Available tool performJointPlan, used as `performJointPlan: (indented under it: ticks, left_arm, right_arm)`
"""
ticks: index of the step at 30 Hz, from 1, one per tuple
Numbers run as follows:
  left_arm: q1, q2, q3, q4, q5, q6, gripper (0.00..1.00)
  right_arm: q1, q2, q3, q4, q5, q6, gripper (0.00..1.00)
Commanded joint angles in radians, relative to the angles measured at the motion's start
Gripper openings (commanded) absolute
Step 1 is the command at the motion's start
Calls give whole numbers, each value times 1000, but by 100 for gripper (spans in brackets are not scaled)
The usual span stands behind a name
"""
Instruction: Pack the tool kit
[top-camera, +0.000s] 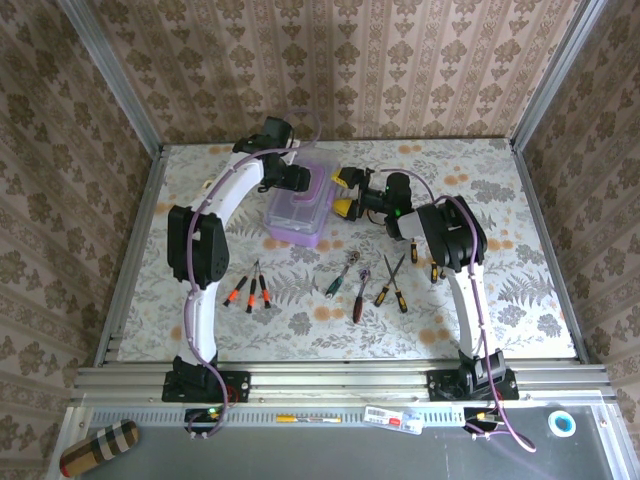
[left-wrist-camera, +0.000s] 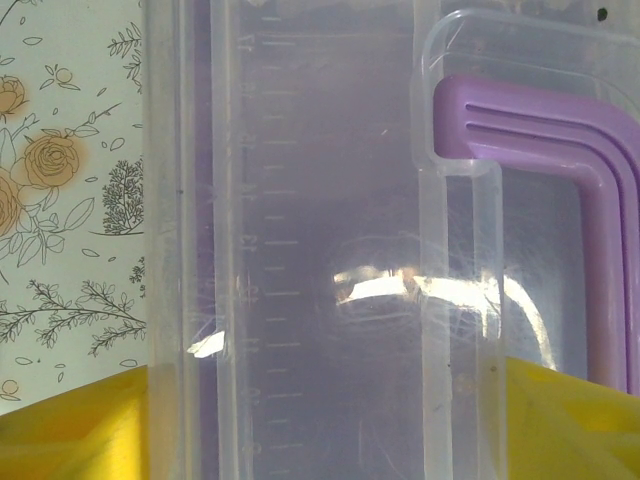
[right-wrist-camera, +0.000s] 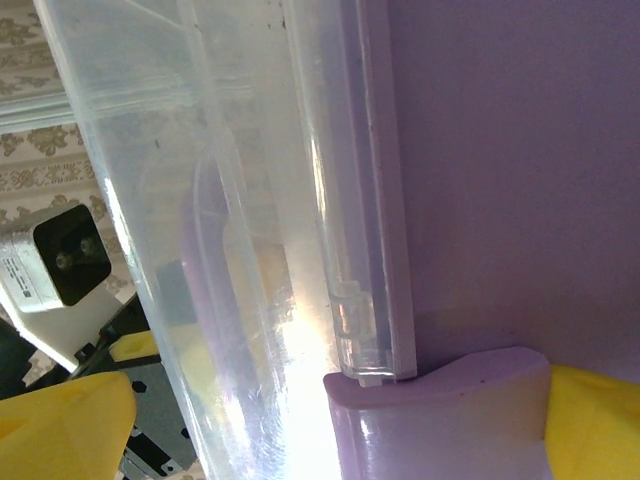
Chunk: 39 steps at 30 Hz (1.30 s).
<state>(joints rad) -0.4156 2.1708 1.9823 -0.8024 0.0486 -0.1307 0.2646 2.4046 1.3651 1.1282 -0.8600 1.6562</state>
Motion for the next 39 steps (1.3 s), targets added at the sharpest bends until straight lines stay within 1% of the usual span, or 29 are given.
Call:
performJointPlan:
  ticks: [1, 12, 21, 23, 25, 27, 28, 29, 30, 31, 32, 35, 36, 39]
  left_arm:
    - [-16, 114, -96, -222, -128, 50, 68]
    - [-8, 141, -66, -270, -217, 40, 68]
    - [-13, 167, -34, -299, -248, 33, 68]
    - [-13, 166, -32, -299, -245, 30, 68]
    - [-17, 160, -17, -309, -213, 26, 68]
    - [-32, 144, -2, -314, -191, 30, 69]
    - [-34, 136, 12, -322, -178, 33, 69]
    - [-35, 131, 31, -337, -156, 32, 69]
    - [-67, 127, 45, -346, -135, 25, 69]
    - [-74, 121, 57, -349, -110, 19, 68]
    - [-80, 118, 69, -351, -87, 6, 68]
    - [-95, 121, 109, -356, -26, -42, 61]
    - [-99, 122, 115, -352, -12, -65, 59]
    - [-110, 121, 128, -311, 40, -136, 57]
  right_arm:
    - [-9, -207, 36, 220, 27, 11, 100]
    - [-64, -326, -13, 221, 39, 16, 100]
    - [-123, -417, -137, 218, 12, -20, 100]
    - [-134, -437, -154, 213, 7, -26, 99]
    - [-142, -434, -165, 203, -9, -23, 97]
    - [-156, -442, -220, 196, 17, -24, 96]
    - [-162, -444, -248, 179, 19, -31, 93]
    - [-168, -447, -273, 154, 18, -39, 91]
    - [-171, -453, -299, 118, 21, -56, 91]
    - [-174, -465, -328, 65, 22, -97, 91]
    - [-173, -482, -353, -1, 21, -155, 91]
    - [-173, -550, -407, -279, 29, -356, 91]
    - [-173, -576, -422, -341, 32, -409, 91]
    - [-173, -672, -466, -550, 65, -579, 93]
